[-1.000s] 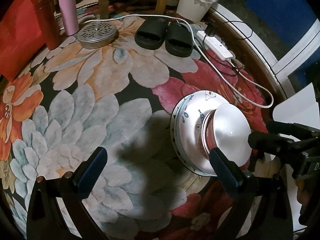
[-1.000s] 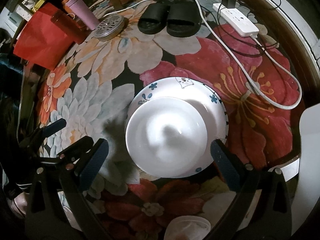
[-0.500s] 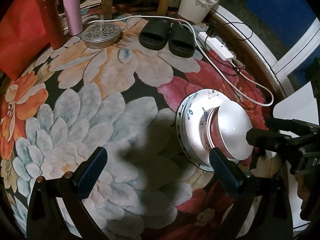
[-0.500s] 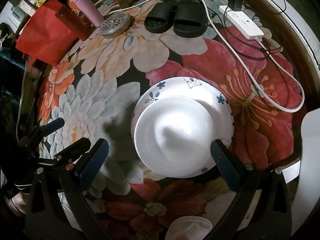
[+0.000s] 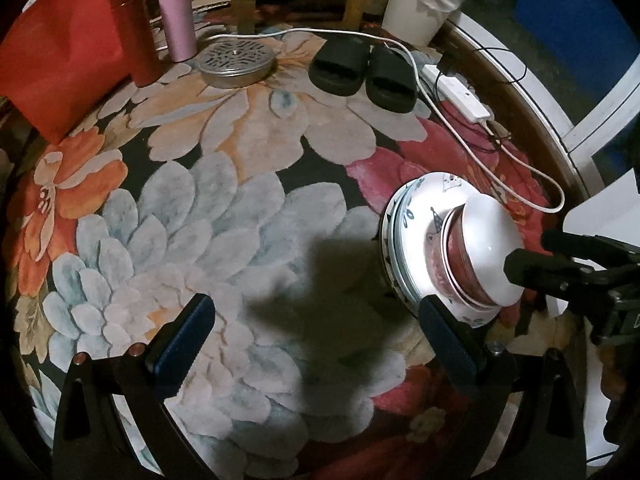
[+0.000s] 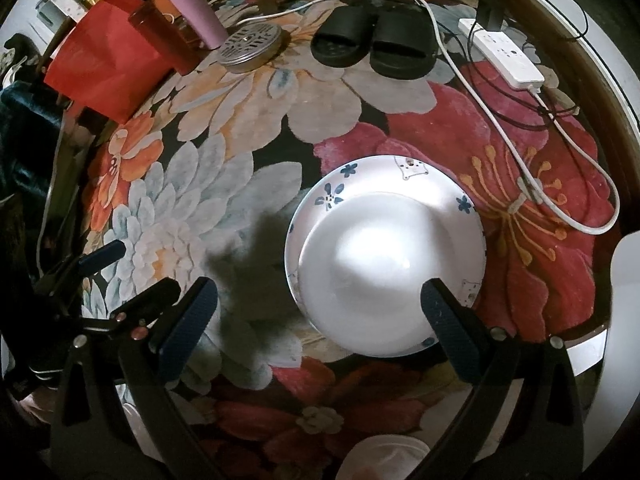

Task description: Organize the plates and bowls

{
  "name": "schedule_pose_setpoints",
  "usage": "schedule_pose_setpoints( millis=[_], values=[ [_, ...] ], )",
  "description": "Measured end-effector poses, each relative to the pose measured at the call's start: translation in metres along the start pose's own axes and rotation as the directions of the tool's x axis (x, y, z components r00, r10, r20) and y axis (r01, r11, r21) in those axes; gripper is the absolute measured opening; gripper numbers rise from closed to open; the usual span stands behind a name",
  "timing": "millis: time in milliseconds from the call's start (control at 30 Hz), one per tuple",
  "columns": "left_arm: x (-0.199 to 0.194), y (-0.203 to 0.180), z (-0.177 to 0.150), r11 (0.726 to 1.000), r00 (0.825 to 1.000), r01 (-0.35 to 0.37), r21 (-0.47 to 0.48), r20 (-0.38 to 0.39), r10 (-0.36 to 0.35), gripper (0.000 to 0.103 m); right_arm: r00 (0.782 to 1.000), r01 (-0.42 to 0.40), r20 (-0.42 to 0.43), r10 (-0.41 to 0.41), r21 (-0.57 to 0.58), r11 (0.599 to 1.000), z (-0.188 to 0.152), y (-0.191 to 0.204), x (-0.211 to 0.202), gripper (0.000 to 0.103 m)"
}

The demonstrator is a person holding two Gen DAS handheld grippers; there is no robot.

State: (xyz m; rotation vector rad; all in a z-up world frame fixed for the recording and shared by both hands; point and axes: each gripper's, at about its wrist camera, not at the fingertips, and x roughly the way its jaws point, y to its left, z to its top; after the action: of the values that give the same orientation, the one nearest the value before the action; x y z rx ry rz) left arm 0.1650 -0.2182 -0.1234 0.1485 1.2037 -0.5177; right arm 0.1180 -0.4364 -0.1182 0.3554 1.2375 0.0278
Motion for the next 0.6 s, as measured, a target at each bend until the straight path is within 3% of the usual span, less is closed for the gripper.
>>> schedule_pose_setpoints(
  millis=[100, 367, 600],
  values=[
    [-0.002, 0.004, -0.003, 1.000, 1.000, -0.019, -0.012, 0.001, 0.019, 0.102, 1.000, -0.002, -0.005, 0.002, -0.004, 1.000, -0.001, 0.002, 0.002, 0.102],
    [-0.007, 0.009, -0.010, 1.000, 1.000, 0.013, -0.011, 0.012, -0.013, 0.100, 1.000, -0.012, -0.002, 0.012, -0.014, 1.000, -0.004, 0.007, 0.002, 0.102],
    [-0.009, 0.013, -0.016, 0.999, 0.999, 0.024, -0.023, 0.039, -0.024, 0.097, 0.998, 0.064, 0.012, -0.063, -0.022, 0.998, -0.008, 0.016, -0.001, 0.102]
  ],
)
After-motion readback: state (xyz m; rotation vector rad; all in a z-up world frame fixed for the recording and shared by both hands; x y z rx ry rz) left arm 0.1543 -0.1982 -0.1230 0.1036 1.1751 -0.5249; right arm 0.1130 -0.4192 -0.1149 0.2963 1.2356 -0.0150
